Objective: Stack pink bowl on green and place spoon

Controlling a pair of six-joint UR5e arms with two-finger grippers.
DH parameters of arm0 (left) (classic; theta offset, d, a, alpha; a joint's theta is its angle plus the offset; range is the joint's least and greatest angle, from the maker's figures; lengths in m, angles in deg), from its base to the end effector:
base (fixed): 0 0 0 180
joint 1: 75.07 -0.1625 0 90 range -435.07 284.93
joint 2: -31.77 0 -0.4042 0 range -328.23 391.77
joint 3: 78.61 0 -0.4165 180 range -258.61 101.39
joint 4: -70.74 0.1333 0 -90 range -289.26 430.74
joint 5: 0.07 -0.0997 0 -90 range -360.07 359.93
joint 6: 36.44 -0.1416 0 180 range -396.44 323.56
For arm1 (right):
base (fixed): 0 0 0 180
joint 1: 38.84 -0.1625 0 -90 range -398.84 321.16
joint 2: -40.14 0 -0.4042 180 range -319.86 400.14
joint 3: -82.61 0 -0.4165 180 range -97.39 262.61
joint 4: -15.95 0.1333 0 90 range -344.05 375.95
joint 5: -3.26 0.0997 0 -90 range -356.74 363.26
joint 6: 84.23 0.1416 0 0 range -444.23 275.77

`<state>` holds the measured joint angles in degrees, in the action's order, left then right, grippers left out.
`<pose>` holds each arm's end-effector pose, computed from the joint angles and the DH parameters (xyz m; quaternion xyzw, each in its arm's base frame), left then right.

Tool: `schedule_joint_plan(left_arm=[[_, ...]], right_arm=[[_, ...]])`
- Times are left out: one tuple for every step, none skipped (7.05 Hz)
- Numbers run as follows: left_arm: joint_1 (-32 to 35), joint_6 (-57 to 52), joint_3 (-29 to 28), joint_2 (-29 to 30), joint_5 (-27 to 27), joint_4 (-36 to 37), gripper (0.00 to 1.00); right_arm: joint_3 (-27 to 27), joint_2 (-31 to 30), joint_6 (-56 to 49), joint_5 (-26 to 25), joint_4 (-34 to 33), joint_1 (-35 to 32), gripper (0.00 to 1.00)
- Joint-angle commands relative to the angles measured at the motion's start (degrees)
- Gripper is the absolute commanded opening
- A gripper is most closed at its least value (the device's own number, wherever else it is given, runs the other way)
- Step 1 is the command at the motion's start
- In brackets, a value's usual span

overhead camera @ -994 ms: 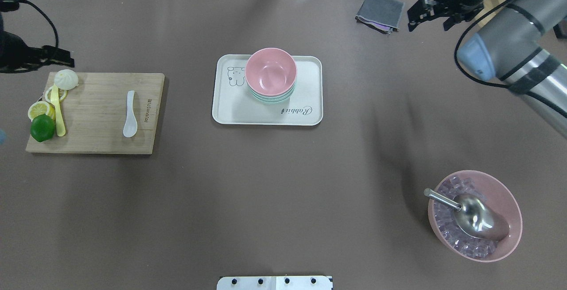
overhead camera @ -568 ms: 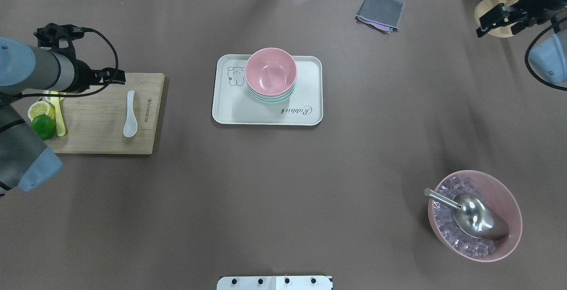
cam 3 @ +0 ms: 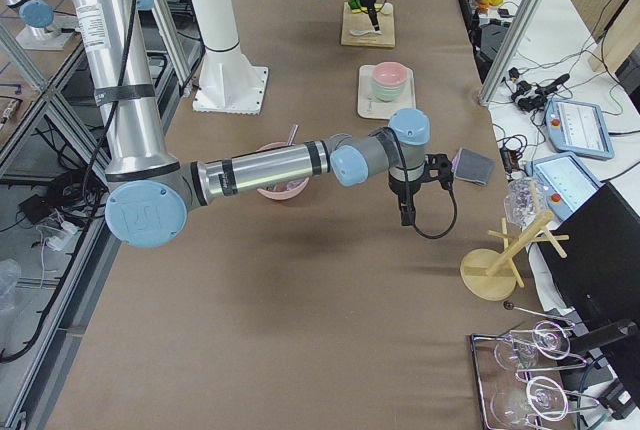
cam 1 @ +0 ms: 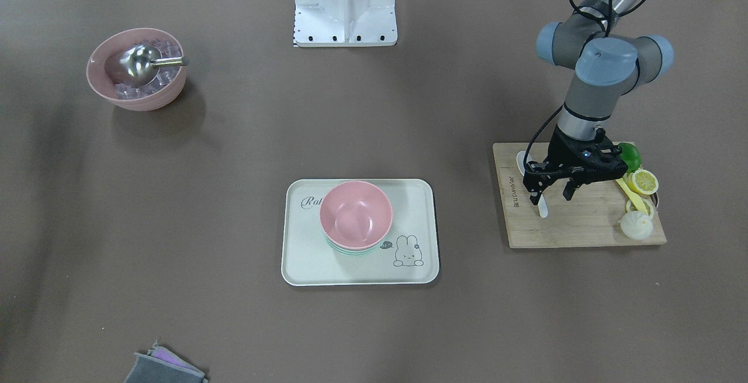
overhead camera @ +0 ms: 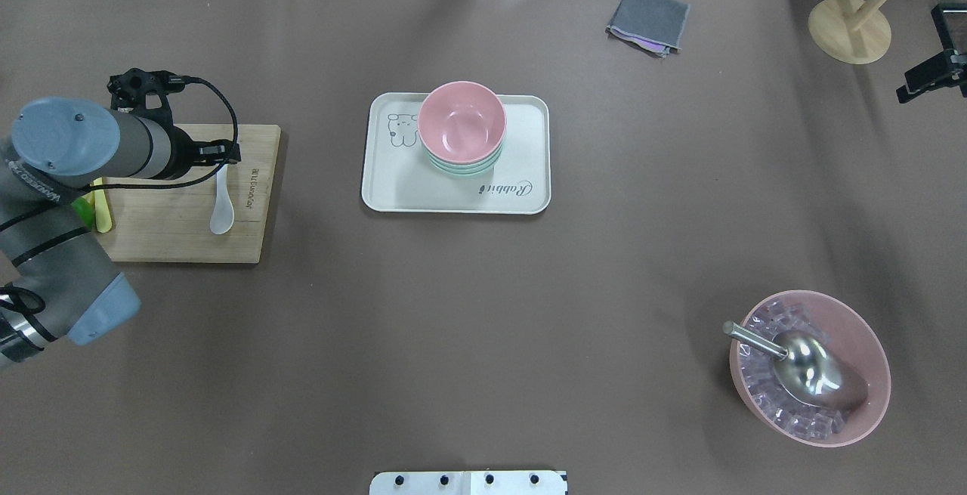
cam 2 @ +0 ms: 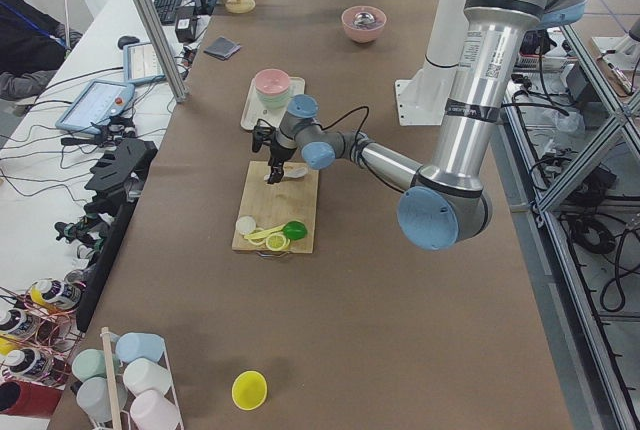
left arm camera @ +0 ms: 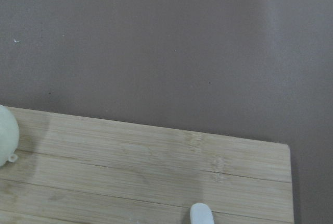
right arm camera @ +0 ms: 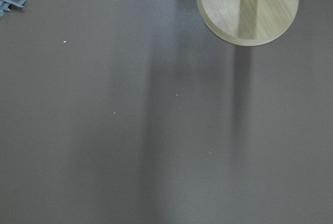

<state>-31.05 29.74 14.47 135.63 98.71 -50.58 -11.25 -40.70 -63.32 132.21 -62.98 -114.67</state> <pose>0.4013 -0.5432 0.4523 0.1695 0.3772 -0.1288 0.9013 -0.1054 -0.5985 0.5275 0.0893 -0.3702 -0.0153 0.9245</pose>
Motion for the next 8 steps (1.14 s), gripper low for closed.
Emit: schedule_joint_plan(left_arm=[[-1.3,0.1,0.0,0.1,-0.2,-0.1,0.55],[-1.7,0.1,0.1,0.1,-0.2,-0.1,0.55],[-1.8,0.1,0.1,0.0,-0.2,-0.1,0.55],[-1.9,0.1,0.0,0.0,-0.2,-0.1,0.55],[-1.9,0.1,0.0,0.0,-0.2,-0.1,0.45],[-1.9,0.1,-0.1,0.0,-0.2,-0.1,0.37],[-1.9,0.2,0.0,0.0,-0.2,-0.1,0.22],[-1.9,0.0,0.0,0.0,-0.2,-0.1,0.07]], right_arm=[[-0.3,-0.4,-0.1,-1.4,0.0,0.0,1.00],[-0.3,-0.5,-0.1,-1.4,0.0,0.0,1.00],[-0.3,-0.5,0.0,-1.6,0.0,0.0,1.00],[-0.3,-0.5,0.0,-1.9,0.0,0.0,1.00],[-0.2,-0.5,0.0,-2.3,0.0,0.0,1.00],[-0.2,-0.6,0.0,-2.6,0.0,0.0,1.00],[-0.2,-0.6,0.0,-2.7,0.0,0.0,1.00],[-0.2,-0.6,0.0,-2.9,0.0,0.0,1.00]])
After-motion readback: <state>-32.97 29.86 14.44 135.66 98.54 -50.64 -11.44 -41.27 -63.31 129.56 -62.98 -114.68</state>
